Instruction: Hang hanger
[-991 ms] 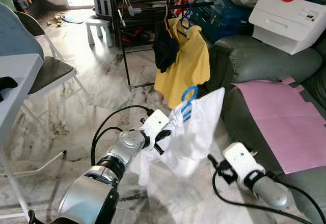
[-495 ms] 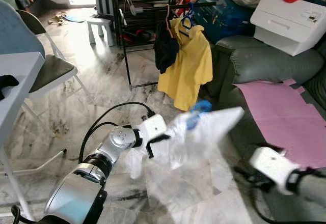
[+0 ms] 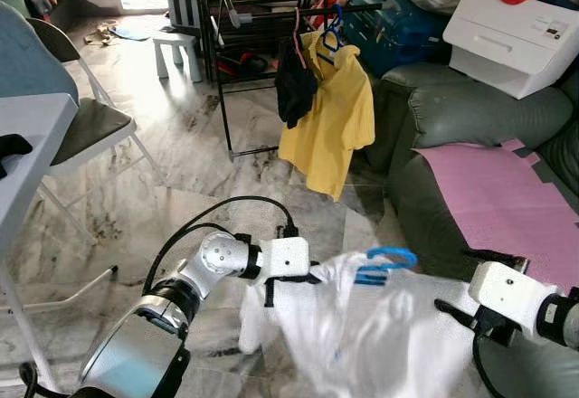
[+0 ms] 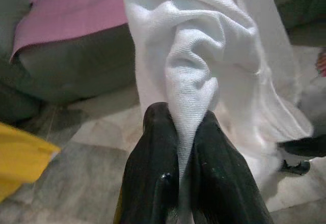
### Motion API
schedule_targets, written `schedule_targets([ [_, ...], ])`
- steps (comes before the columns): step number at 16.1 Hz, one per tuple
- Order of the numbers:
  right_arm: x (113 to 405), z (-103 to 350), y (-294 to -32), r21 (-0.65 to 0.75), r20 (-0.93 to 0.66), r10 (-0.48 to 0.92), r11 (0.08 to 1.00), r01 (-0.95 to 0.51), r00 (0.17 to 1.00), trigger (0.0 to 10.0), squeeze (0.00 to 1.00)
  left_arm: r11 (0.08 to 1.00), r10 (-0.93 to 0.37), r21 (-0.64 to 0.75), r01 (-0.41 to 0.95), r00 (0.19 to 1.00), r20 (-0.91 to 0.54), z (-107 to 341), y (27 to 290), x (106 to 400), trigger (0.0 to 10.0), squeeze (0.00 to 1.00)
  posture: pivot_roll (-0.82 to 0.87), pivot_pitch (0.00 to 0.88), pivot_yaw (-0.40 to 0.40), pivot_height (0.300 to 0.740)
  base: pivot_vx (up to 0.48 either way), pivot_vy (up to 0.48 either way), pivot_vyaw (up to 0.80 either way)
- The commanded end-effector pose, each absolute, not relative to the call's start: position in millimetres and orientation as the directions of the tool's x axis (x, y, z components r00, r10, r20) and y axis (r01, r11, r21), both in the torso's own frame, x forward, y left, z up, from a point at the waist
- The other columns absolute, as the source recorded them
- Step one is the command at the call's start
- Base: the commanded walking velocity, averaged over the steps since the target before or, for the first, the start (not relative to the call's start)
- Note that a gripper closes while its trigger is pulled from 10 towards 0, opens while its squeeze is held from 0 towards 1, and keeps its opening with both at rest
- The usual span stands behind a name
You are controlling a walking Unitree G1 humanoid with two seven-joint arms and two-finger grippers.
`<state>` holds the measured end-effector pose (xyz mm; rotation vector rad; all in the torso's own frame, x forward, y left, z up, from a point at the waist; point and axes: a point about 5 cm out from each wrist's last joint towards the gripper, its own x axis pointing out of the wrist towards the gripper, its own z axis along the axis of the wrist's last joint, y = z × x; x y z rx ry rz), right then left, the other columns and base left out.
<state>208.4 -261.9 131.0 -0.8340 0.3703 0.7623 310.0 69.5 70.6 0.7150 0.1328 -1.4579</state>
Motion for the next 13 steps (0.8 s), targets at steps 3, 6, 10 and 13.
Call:
schedule_targets([
  [3,209.4,128.7,-258.0,-0.471,-0.587,0.508,0.418,-0.777,0.630,10.0,0.65,-0.063,-0.887,0.416,0.907,0.141,-0.440,85.9,61.8,314.8,0.0,0.00,-0.08,0.000,-0.020,0.740,0.000,0.000,0.00],
  [6,209.9,122.2,-256.1,-0.425,-0.610,0.537,0.399,-0.812,0.583,8.1,0.00,-0.082,-0.898,0.419,0.904,0.115,-0.424,88.6,58.7,313.7,0.0,0.00,-0.07,0.000,-0.024,0.740,0.000,0.000,0.00],
  [10,212.4,118.6,-257.2,-0.402,-0.624,0.548,0.386,-0.830,0.557,8.9,0.00,-0.102,-0.903,0.419,0.902,0.092,-0.419,89.8,58.2,312.3,0.0,0.00,-0.07,0.000,-0.026,0.740,0.000,0.000,0.00],
  [13,219.3,117.4,-258.1,-0.384,-0.622,0.559,0.392,-0.836,0.548,3.7,0.00,-0.110,-0.906,0.418,0.902,0.082,-0.415,90.4,57.7,311.8,0.0,0.00,-0.07,0.000,-0.029,0.740,0.000,0.000,0.00],
])
